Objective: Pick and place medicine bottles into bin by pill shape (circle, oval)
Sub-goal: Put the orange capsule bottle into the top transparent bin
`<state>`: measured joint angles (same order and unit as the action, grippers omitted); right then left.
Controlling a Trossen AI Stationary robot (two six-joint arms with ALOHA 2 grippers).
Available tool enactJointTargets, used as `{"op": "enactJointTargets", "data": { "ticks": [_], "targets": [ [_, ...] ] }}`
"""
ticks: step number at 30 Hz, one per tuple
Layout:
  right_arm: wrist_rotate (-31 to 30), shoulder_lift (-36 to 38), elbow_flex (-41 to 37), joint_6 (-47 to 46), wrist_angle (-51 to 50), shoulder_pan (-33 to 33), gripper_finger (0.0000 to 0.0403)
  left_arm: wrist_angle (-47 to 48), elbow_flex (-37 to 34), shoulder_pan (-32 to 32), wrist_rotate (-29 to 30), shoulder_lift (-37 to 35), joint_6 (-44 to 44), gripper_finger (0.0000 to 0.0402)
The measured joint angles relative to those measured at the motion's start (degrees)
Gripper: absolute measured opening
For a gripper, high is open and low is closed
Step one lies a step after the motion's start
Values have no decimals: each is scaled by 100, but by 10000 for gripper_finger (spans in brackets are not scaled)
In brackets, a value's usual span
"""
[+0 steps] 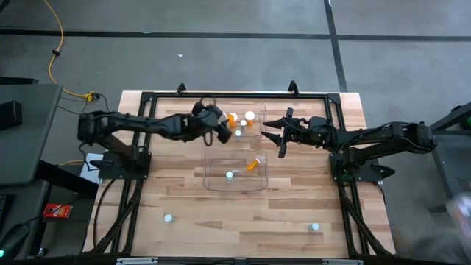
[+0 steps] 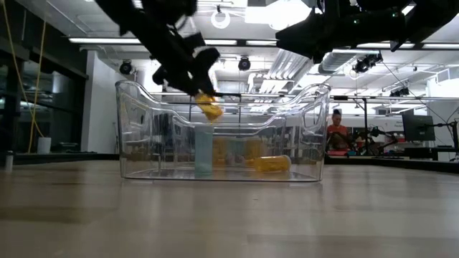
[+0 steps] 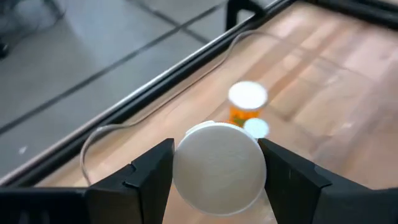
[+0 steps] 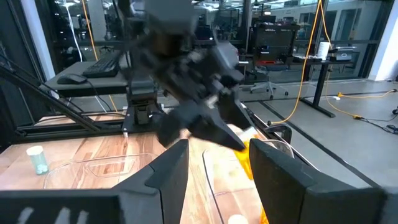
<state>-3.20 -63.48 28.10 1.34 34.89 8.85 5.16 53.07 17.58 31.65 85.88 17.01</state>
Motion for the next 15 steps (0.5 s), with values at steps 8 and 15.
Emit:
{"op": "enactJointTargets", "data": {
  "ticks": [8, 15],
  "targets": [
    [0, 0, 0, 7, -42, 1, 161, 261, 492, 48, -102, 877, 299, 207],
    [-2, 0, 0, 13, -39, 3, 161, 807, 556, -35, -248, 1078, 298, 207]
  ]
}}
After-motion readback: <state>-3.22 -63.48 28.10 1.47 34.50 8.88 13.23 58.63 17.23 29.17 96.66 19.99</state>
